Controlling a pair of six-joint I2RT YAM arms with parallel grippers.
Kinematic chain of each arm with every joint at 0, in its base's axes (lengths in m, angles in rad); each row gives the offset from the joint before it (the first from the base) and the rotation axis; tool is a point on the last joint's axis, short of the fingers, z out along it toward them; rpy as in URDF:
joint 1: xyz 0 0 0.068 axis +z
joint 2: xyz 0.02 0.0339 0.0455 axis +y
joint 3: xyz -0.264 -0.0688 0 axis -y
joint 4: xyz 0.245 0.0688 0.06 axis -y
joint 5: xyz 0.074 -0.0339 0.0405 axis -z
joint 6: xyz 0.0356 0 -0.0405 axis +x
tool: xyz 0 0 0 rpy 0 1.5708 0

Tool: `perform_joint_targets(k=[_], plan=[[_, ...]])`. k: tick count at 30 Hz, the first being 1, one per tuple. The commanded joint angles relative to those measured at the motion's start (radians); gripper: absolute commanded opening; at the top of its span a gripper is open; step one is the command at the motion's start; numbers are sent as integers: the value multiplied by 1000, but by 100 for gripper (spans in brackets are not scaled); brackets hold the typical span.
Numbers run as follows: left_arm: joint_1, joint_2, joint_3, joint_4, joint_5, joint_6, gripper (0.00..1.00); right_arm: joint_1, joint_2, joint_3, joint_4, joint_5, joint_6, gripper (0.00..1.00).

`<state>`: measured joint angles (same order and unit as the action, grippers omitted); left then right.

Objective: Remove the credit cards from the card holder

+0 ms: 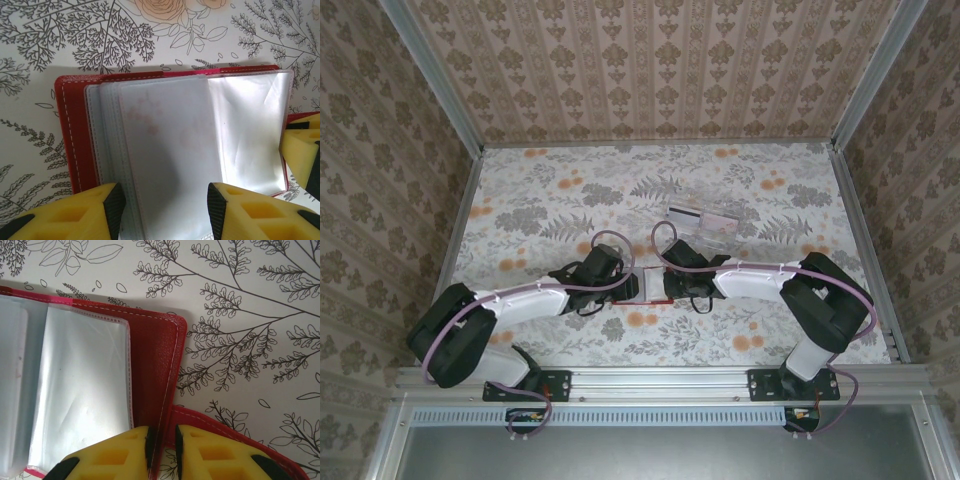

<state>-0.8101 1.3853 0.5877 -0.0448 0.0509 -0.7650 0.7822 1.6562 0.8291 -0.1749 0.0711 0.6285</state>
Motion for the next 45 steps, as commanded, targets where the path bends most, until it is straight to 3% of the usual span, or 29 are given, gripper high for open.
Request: perform_joint_targets(k=[1, 12, 40, 45], plan=[[-5, -3, 34, -20, -11, 23, 51, -1, 24, -6, -12, -31, 2, 24], [-5, -22, 37, -65, -71, 13, 52, 0, 24, -12, -9, -31, 2, 24], [-5, 75, 17, 83, 60, 1, 51, -1, 28, -24, 6, -36, 9, 24], [-6, 77, 9, 114, 84, -3, 56, -1, 30, -25, 9, -36, 10, 24]])
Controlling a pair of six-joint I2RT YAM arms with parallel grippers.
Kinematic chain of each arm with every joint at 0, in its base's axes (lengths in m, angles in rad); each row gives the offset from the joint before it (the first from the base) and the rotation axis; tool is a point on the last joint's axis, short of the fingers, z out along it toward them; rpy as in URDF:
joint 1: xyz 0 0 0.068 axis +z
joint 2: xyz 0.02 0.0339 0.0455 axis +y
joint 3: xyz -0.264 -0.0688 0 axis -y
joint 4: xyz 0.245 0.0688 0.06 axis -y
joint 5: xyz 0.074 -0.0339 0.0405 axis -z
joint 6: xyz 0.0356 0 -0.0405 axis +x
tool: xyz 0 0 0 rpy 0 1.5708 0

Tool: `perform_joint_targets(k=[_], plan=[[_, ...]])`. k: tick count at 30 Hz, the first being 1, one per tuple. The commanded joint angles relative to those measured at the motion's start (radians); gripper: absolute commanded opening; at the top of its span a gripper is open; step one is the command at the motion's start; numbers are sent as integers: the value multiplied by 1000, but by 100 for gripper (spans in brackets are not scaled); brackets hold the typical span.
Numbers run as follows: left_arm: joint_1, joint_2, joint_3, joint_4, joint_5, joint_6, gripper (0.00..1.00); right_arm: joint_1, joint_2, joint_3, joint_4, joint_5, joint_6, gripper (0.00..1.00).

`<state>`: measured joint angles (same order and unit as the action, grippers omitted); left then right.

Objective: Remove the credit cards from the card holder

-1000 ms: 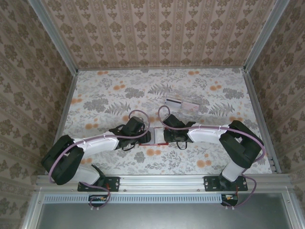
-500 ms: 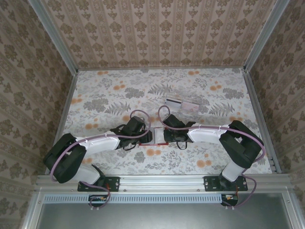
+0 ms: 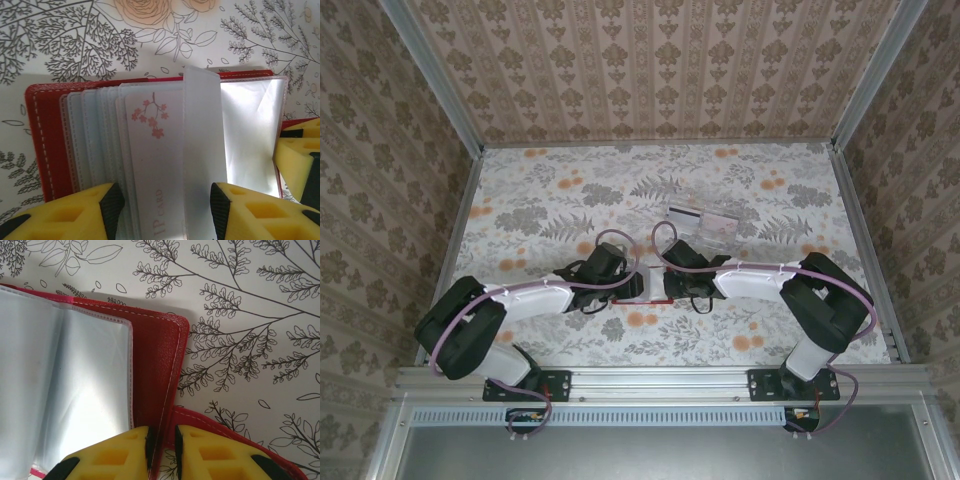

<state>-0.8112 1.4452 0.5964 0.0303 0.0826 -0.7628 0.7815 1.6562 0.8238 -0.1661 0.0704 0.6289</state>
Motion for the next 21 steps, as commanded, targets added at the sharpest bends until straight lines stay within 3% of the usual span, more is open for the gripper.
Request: perform_joint_targets(k=[1, 4, 7, 12, 21], plan=[[-6, 17, -1, 42, 56, -7, 58, -1, 30, -21, 0, -36, 9, 24], [-6, 17, -3, 43, 57, -9, 66, 0, 31, -22, 2, -36, 11, 24], [-6, 15, -4, 44, 59, -7, 84, 0, 31, -23, 2, -35, 11, 24], [-6, 14, -6, 54, 68, -4, 97, 1, 27, -25, 1, -32, 11, 24], [-5, -17, -12, 55, 72, -2, 100, -12, 9, -38, 2, -29, 18, 25]])
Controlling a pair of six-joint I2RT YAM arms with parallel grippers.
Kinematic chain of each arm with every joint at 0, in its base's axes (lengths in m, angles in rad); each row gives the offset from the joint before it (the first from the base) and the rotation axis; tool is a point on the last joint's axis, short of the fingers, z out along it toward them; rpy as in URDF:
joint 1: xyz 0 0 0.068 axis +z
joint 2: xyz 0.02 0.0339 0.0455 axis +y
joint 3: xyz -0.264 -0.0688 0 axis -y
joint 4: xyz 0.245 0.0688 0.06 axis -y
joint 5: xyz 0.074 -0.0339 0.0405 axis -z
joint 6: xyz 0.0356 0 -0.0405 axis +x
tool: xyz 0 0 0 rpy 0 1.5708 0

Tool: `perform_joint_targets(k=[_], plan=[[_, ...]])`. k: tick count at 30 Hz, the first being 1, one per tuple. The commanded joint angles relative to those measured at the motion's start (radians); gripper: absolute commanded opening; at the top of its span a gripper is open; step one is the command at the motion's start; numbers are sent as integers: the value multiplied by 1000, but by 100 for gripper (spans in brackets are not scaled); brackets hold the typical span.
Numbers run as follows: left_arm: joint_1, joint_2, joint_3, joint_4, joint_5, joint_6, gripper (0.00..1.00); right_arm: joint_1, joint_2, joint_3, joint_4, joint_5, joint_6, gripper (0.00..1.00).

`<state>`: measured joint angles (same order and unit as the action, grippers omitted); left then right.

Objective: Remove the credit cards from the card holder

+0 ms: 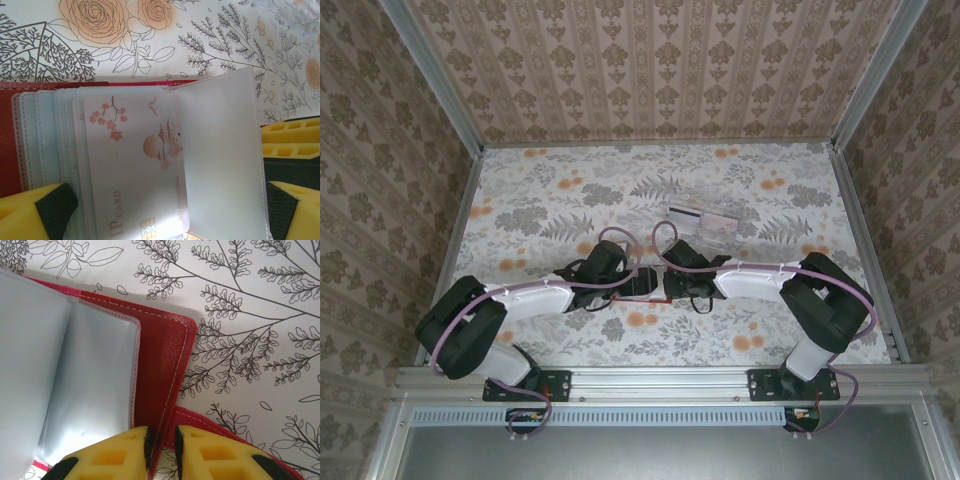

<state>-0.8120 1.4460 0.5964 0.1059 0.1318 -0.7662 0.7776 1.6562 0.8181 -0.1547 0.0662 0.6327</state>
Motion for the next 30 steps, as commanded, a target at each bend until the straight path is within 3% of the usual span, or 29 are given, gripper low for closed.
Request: perform_joint_targets(k=[1, 15, 19, 22, 30], plan=[[-4, -27, -12, -23, 24, 5, 100, -12, 3, -34, -9, -25, 15, 25], [28, -142, -11, -105, 11, 35, 100, -37, -86, -35, -50, 22, 11, 28], [69, -154, -33, -106, 15, 38, 92, -37, -184, -44, -64, 87, 15, 28], [93, -148, -44, -94, 28, 39, 80, -37, -236, -48, -27, 60, 9, 29], [133, -76, -54, -49, 55, 48, 26, -34, -153, -12, 130, -169, 54, 25]])
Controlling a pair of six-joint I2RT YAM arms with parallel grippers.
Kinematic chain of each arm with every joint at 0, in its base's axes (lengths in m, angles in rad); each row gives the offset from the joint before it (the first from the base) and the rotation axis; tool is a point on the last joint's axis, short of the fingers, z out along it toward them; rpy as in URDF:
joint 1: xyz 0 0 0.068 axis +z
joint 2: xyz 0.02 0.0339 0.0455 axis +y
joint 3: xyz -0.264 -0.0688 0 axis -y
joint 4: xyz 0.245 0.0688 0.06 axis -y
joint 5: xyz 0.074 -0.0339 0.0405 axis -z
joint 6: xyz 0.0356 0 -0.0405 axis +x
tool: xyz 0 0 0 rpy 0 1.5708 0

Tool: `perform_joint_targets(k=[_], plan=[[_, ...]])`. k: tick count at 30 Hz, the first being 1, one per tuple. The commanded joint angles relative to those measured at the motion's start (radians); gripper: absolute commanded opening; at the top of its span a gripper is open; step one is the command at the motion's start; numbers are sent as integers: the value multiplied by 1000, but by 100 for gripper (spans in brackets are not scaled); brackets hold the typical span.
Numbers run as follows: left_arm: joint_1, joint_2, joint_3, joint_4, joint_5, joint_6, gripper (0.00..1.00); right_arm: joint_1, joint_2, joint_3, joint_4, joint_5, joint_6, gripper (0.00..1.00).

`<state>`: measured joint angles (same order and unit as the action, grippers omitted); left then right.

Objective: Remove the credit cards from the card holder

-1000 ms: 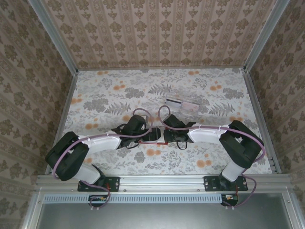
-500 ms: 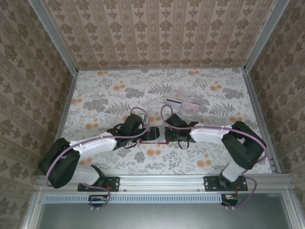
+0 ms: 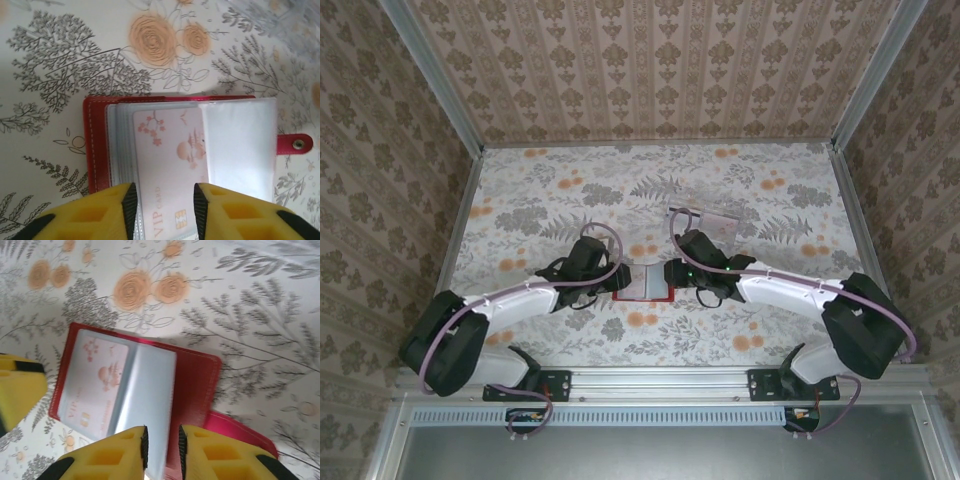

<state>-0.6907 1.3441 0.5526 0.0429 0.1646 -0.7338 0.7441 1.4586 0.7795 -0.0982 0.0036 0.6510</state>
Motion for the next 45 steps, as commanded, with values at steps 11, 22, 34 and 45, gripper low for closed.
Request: perform_joint_targets(k=[11, 22, 34, 45], plan=[[25, 102, -15, 38, 26, 13, 20, 1, 203, 59, 198, -215, 122, 23], [25, 139, -27, 50, 27, -2, 18, -9, 295, 66, 269, -273, 167, 24], [22, 138, -31, 56, 31, -4, 18, -22, 336, 52, 312, -300, 201, 19], [22, 136, -22, 10, -11, -19, 11, -46, 293, 0, 335, -299, 224, 0]])
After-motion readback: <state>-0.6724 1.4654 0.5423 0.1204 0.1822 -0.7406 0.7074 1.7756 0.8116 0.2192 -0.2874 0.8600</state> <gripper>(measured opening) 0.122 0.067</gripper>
